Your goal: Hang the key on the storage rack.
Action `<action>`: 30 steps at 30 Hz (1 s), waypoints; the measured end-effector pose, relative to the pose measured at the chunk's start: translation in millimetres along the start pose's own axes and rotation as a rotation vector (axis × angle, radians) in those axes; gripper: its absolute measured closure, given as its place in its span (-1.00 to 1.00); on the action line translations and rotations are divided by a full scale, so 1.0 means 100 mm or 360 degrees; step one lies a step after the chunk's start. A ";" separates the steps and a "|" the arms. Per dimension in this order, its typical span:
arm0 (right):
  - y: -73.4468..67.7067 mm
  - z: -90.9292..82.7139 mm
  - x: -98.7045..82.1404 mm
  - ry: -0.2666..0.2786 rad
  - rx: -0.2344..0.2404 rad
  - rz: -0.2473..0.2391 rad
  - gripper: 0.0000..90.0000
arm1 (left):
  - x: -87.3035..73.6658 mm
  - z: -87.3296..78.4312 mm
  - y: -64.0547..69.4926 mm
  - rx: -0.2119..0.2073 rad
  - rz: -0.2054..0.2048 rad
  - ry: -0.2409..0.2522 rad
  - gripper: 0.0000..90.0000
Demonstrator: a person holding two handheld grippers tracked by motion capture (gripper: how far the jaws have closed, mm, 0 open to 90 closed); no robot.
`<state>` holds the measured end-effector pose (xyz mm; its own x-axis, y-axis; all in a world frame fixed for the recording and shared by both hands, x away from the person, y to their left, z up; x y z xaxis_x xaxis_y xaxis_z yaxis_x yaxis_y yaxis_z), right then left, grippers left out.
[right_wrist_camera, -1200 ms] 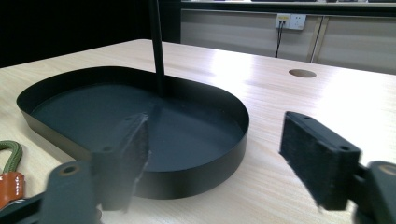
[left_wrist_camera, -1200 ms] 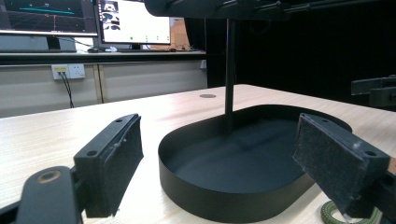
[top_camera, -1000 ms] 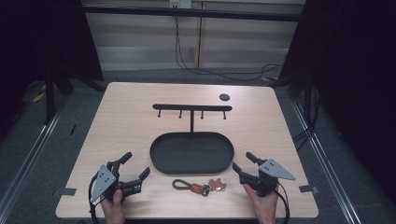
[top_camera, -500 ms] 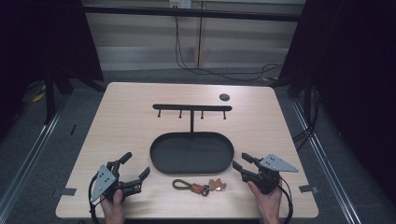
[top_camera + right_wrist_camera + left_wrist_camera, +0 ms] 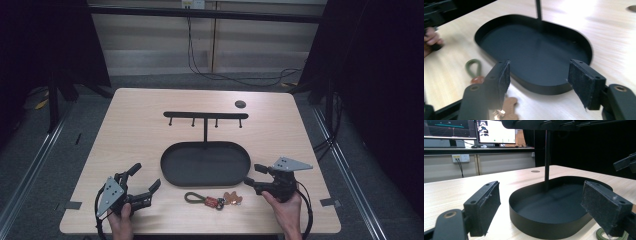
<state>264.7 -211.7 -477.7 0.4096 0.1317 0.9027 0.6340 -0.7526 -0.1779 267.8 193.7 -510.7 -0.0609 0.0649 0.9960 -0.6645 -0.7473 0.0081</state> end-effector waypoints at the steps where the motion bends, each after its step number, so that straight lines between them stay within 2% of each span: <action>1: -0.01 0.01 0.01 -0.0020 0.0021 0.0001 -0.25 | 0.00 0.00 0.00 -0.0002 -0.0006 0.0001 -0.66; 6: -0.03 0.05 0.05 -0.0103 0.0108 0.0010 -0.28 | 0.00 0.00 0.00 -0.0003 -0.0006 0.0001 -0.66; 14: -0.08 0.10 0.16 -0.0213 0.0097 -0.0024 -0.21 | 0.00 0.00 0.00 0.0000 0.0000 0.0000 -0.66; 18: -0.12 0.16 0.21 -0.0314 0.0220 0.0003 -0.21 | 0.00 0.00 0.00 0.0000 0.0001 0.0000 -0.66; 19: -0.13 0.18 0.22 -0.0340 0.0207 -0.0006 -0.21 | 0.00 0.00 0.00 0.0000 0.0000 0.0000 -0.66; 22: -0.15 0.21 0.23 -0.0400 0.0243 -0.0008 -0.20 | 0.00 0.00 0.00 0.0000 0.0000 0.0000 -0.66; 30: -0.25 0.30 0.29 -0.0506 0.0271 -0.0071 -0.10 | 0.00 0.00 0.00 0.0000 0.0000 0.0000 -0.66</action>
<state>280.3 -170.0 -458.7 0.5453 0.3761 0.7491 0.7451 -0.6269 -0.2276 267.8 193.7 -510.7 -0.0609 0.0646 0.9960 -0.6643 -0.7474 0.0079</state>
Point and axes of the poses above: each handheld gripper's, and its own axes: z roughly forward along the jaws, x roughly out of its top, y roughly to its right, the point moved 4 cm from there along z, roughly forward along the jaws, and after that the axes turned 6 degrees about y, right-handed, at the moved point
